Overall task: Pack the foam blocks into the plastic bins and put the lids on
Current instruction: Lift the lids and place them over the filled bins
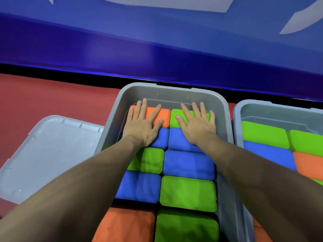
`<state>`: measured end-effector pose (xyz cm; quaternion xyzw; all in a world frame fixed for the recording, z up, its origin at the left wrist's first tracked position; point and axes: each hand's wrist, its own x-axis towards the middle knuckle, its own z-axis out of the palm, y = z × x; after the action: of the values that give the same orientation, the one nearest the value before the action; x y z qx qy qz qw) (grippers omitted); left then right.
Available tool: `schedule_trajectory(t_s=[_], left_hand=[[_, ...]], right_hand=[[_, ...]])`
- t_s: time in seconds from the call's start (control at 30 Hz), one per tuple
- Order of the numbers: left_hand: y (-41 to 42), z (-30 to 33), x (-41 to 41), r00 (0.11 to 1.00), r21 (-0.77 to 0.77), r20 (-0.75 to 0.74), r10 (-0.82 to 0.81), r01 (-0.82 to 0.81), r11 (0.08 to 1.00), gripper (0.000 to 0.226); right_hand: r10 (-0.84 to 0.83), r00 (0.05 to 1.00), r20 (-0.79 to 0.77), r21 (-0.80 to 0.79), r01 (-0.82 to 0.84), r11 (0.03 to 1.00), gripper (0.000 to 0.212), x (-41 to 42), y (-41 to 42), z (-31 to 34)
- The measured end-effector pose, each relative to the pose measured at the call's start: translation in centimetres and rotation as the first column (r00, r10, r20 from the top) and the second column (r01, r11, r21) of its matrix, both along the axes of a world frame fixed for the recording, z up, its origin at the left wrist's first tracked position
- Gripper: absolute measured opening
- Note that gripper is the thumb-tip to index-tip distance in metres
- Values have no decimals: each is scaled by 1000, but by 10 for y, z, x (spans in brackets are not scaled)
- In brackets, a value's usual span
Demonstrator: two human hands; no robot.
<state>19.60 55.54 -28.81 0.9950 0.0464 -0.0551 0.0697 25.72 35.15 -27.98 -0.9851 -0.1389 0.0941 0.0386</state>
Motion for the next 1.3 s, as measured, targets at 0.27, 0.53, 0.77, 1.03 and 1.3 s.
schedule_trajectory(t_s=[0.27, 0.53, 0.77, 1.03, 1.3], left_hand=[[35, 68, -33, 938, -470, 305, 166, -3, 883, 61], [136, 51, -179, 600, -647, 163, 783, -534, 544, 39], [146, -52, -277, 92, -468, -678, 729, -819, -332, 74], [138, -128, -293, -11, -442, -834, 551, -583, -681, 74], [123, -80, -276, -150, -368, -887, 436, -340, -865, 92]], right_hand=[[215, 963, 165, 205, -246, 947, 64, -59, 41, 28], [557, 831, -2, 318, -527, 788, 63, -174, 159, 48], [463, 886, -36, 353, -422, 835, 64, -203, 180, 24], [468, 883, -36, 375, -423, 825, 57, -202, 181, 20], [474, 879, -54, 365, -425, 828, 58, -203, 185, 21]])
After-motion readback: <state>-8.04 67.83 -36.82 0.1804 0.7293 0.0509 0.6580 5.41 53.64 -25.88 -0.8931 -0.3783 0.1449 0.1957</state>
